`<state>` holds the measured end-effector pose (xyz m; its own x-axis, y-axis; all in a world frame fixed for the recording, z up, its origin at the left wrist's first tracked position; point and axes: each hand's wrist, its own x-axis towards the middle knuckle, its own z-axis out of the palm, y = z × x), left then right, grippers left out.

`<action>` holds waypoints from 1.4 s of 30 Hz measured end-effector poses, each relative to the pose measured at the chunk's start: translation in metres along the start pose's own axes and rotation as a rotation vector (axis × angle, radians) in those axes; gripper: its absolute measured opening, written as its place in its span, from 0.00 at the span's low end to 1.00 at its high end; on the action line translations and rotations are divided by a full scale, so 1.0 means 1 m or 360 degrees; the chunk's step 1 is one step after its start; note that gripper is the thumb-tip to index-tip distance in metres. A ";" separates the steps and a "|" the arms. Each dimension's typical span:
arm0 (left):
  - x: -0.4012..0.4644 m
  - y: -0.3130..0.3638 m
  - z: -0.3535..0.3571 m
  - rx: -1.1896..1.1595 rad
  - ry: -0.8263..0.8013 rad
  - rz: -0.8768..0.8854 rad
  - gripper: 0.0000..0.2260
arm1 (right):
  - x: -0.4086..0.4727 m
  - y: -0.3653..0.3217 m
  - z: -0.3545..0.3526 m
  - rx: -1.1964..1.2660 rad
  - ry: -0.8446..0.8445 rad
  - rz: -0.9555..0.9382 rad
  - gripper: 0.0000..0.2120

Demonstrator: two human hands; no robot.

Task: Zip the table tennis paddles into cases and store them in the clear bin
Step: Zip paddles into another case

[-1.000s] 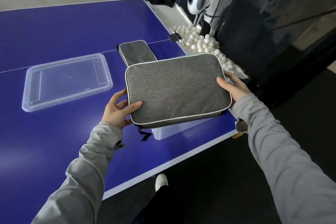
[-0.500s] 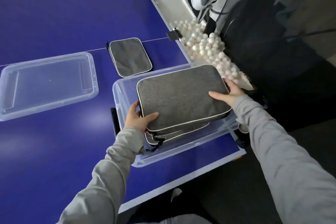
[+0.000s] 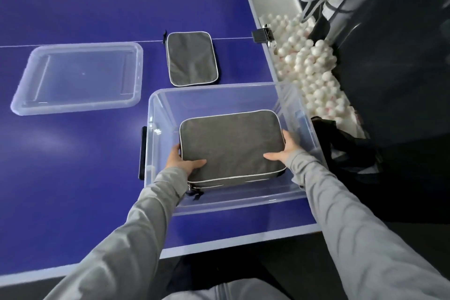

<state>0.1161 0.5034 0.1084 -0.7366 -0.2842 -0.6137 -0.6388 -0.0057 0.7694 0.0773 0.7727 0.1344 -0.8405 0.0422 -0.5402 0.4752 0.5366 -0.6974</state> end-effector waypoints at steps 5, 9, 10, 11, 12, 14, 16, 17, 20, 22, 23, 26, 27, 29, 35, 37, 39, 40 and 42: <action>0.006 0.002 0.004 0.0313 0.0037 0.0016 0.37 | 0.006 0.007 0.003 0.0003 0.0020 0.0004 0.46; 0.008 -0.001 0.006 0.0416 0.0044 -0.0005 0.34 | 0.007 0.009 0.002 -0.0032 -0.0007 -0.0017 0.45; 0.008 -0.001 0.006 0.0446 0.0044 -0.0022 0.33 | 0.007 0.009 0.002 -0.0076 -0.0002 -0.0021 0.45; 0.008 -0.002 0.007 0.0476 0.0041 -0.0042 0.33 | 0.006 0.009 0.002 -0.0131 0.0010 -0.0028 0.44; 0.008 -0.003 0.007 0.0508 0.0038 -0.0063 0.33 | 0.005 0.009 0.003 -0.0187 0.0026 -0.0037 0.44; 0.007 -0.003 0.008 0.0565 0.0033 -0.0089 0.34 | 0.002 0.008 0.003 -0.0272 0.0050 -0.0055 0.44; 0.005 -0.001 0.008 0.0605 0.0037 -0.0094 0.35 | -0.002 0.007 0.003 -0.0312 0.0070 -0.0081 0.45; 0.003 0.000 0.007 0.0629 0.0042 -0.0091 0.35 | -0.004 0.006 0.003 -0.0327 0.0082 -0.0103 0.46; -0.004 0.003 0.008 0.0749 0.0047 -0.0098 0.35 | -0.012 0.002 0.002 -0.0361 0.0134 -0.0211 0.46; -0.011 0.007 0.008 0.0865 0.0048 -0.0072 0.33 | -0.018 -0.002 0.002 -0.0394 0.0172 -0.0307 0.43; -0.015 0.010 0.008 0.0928 0.0049 -0.0031 0.32 | -0.020 -0.005 0.002 -0.0424 0.0188 -0.0359 0.42; -0.031 0.020 0.006 0.1092 0.0088 0.0199 0.31 | -0.027 -0.016 0.007 -0.0570 0.0205 -0.0500 0.37; -0.038 0.024 0.005 0.1146 0.0108 0.0290 0.31 | -0.028 -0.021 0.009 -0.0612 0.0212 -0.0535 0.36; -0.050 0.029 0.001 0.1251 0.0155 0.0502 0.30 | -0.031 -0.030 0.016 -0.0669 0.0203 -0.0592 0.34; -0.079 0.032 -0.027 0.1419 0.0259 0.0977 0.26 | -0.045 -0.057 0.051 -0.0716 0.0070 -0.0792 0.29; -0.087 0.028 -0.043 0.1388 0.0369 0.1035 0.25 | -0.051 -0.067 0.068 -0.0733 0.0023 -0.0845 0.28; -0.094 0.022 -0.061 0.1335 0.0467 0.1029 0.24 | -0.057 -0.079 0.086 -0.0769 -0.0021 -0.0905 0.27; -0.097 0.017 -0.071 0.1306 0.0503 0.1011 0.24 | -0.060 -0.085 0.097 -0.0800 -0.0047 -0.0945 0.27; -0.105 0.004 -0.096 0.1242 0.0587 0.0971 0.23 | -0.069 -0.097 0.122 -0.0868 -0.0104 -0.1041 0.26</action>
<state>0.2121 0.4411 0.1932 -0.9516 -0.3056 0.0313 -0.2452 0.8170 0.5219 0.1207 0.6149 0.1821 -0.8774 -0.4571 -0.1455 -0.3065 0.7675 -0.5629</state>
